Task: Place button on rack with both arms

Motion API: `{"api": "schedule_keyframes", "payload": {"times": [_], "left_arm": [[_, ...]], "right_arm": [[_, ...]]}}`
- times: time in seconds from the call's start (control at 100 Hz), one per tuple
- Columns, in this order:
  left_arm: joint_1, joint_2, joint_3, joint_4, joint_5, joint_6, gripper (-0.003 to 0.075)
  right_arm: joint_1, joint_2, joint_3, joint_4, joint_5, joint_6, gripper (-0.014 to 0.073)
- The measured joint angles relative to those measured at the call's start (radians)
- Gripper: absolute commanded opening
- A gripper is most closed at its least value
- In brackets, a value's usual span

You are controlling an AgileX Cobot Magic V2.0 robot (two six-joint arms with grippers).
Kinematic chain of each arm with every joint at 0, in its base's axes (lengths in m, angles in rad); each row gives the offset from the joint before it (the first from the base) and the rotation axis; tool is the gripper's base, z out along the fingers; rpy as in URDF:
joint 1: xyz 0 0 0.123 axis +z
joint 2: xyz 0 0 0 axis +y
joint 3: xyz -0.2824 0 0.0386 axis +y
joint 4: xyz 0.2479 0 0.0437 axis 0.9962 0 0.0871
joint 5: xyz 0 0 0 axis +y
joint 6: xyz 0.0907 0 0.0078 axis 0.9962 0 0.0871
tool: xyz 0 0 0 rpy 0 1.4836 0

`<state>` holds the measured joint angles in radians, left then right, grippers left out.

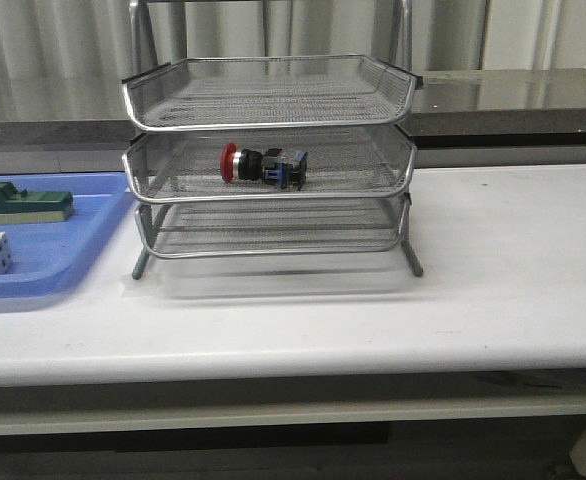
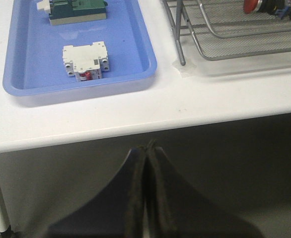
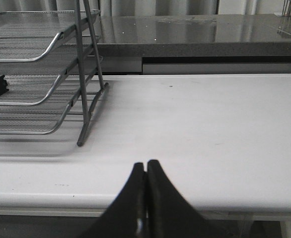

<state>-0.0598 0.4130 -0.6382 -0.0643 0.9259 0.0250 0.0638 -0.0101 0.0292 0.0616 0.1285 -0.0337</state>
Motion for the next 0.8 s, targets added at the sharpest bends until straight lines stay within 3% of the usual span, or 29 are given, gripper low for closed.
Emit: {"api": "schedule_keyframes", "payload": {"times": [0.21,0.37,0.57,0.8], "left_arm": [[0.000,0.000,0.002,0.000,-0.074,0.000,-0.0021],[0.000,-0.001,0.067,0.021,-0.293,0.000,-0.0021],[0.000,-0.043,0.260,0.059,-0.619,0.000,-0.0021],[0.000,-0.164,0.461,0.114,-0.767,0.000,-0.0021]], "right_arm": [[0.000,0.000,0.000,0.000,0.000,0.000,-0.0060],[0.000,0.000,0.000,0.000,0.000,0.000,-0.0060],[0.000,0.000,0.000,0.000,0.000,0.000,-0.0060],[0.000,0.000,0.000,0.000,0.000,0.000,-0.0060]]}}
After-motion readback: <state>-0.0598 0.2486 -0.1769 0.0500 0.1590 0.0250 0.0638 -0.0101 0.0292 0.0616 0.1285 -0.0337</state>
